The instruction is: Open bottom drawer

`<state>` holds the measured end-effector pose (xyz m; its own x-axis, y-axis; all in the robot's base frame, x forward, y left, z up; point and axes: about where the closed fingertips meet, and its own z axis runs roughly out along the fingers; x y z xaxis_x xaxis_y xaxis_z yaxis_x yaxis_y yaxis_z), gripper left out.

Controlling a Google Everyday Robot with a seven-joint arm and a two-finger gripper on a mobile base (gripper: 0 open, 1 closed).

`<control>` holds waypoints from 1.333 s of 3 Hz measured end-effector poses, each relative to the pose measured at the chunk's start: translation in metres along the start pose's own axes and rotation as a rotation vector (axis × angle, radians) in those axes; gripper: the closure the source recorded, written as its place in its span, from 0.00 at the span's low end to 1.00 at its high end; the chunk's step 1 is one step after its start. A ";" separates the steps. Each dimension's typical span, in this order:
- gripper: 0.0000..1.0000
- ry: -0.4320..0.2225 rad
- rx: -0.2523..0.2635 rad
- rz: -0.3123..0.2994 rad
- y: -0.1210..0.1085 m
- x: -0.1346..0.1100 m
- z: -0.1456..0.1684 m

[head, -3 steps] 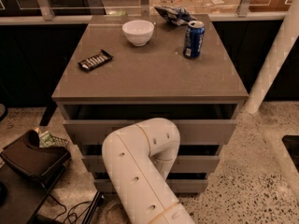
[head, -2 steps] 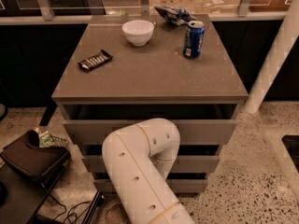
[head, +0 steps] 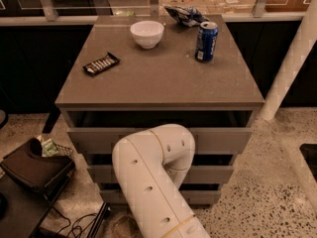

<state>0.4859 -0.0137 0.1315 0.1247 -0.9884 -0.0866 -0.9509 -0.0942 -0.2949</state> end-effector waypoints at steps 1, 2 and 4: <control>0.00 0.008 0.043 -0.027 -0.013 -0.001 -0.026; 0.00 0.036 0.086 -0.060 -0.023 -0.005 -0.053; 0.00 0.147 0.138 -0.056 -0.021 0.007 -0.120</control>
Offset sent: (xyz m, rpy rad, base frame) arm 0.0057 0.0009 0.1000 -0.0881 -0.1643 0.0637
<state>0.4725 -0.0330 0.2512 0.1238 -0.9898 0.0706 -0.8943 -0.1422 -0.4242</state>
